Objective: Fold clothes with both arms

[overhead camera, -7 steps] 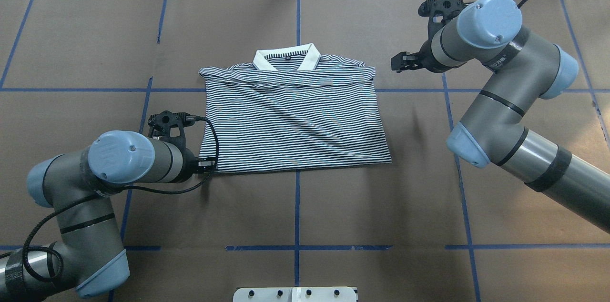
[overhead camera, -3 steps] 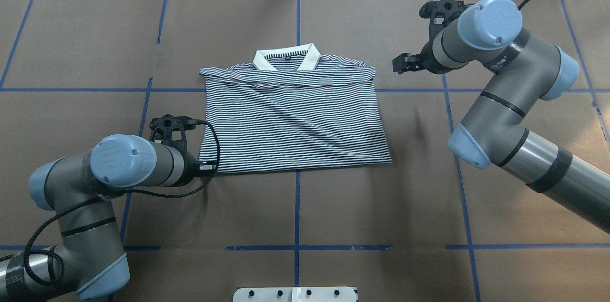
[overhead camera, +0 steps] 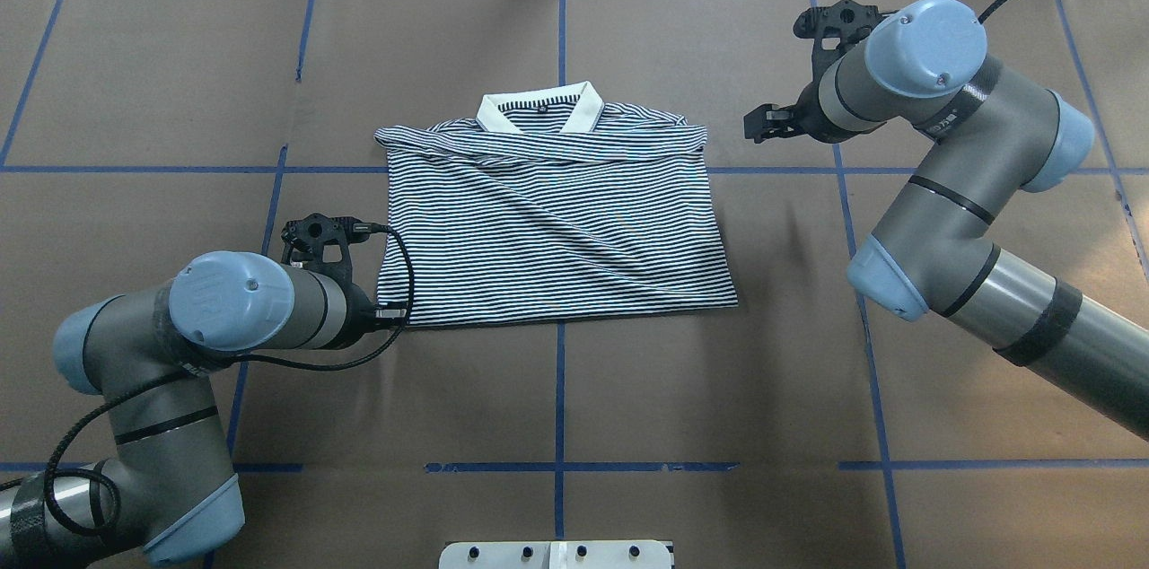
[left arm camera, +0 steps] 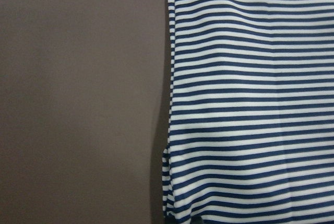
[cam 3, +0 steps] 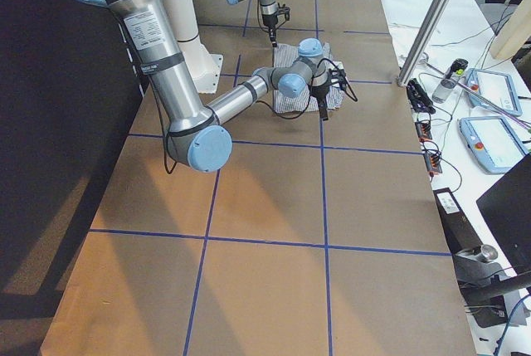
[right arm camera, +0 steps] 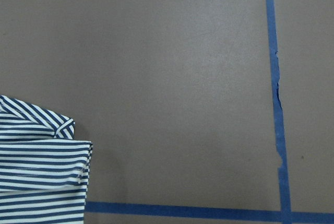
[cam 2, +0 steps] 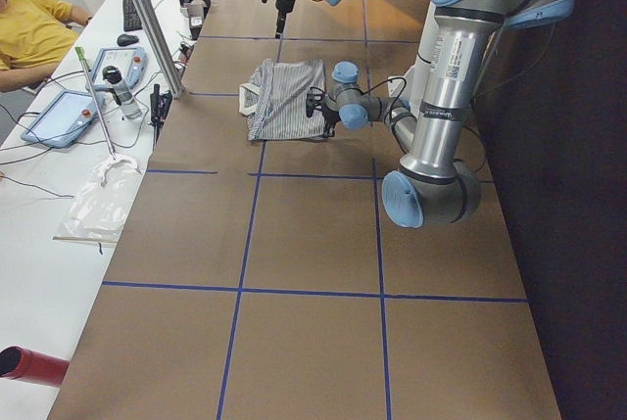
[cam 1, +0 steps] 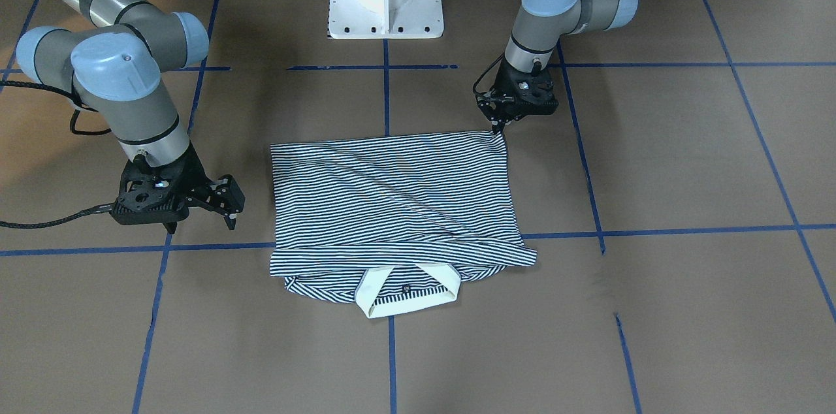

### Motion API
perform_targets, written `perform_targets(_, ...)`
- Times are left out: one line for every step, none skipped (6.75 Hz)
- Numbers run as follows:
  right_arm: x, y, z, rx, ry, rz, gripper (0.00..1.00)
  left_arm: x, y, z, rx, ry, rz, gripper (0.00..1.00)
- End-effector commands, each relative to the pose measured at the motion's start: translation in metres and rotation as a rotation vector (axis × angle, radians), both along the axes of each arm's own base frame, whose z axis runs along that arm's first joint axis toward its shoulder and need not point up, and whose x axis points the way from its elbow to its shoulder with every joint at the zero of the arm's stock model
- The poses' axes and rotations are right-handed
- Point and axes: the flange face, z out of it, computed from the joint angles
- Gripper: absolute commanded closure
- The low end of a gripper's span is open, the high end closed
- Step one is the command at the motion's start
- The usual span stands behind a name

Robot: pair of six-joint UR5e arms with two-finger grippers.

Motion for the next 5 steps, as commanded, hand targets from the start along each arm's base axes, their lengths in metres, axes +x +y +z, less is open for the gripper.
perform_targets(0.0, 0.0, 0.0, -0.001, 0.0, 0.002, 0.0, -0.035, -0.022, 0.027, 0.075, -0.068, 0.017, 1.0)
perform_targets(0.0, 0.0, 0.0, -0.003, -0.001, 0.004, 0.0, -0.058, -0.047, 0.037, 0.126, -0.107, 0.015, 1.0)
perform_targets(-0.003, 0.002, 0.0, -0.003, 0.0, 0.003, 0.0, -0.081, -0.076, 0.049, 0.172, -0.153, 0.012, 1.0)
perform_targets(-0.004, 0.002, 0.001, -0.004, 0.001, 0.001, 0.0, -0.103, -0.108, 0.072, 0.195, -0.215, -0.001, 1.0)
perform_targets(-0.005, 0.002, 0.003, -0.006, 0.004, 0.002, 0.0, -0.115, -0.145, 0.094, 0.244, -0.316, -0.053, 1.0)
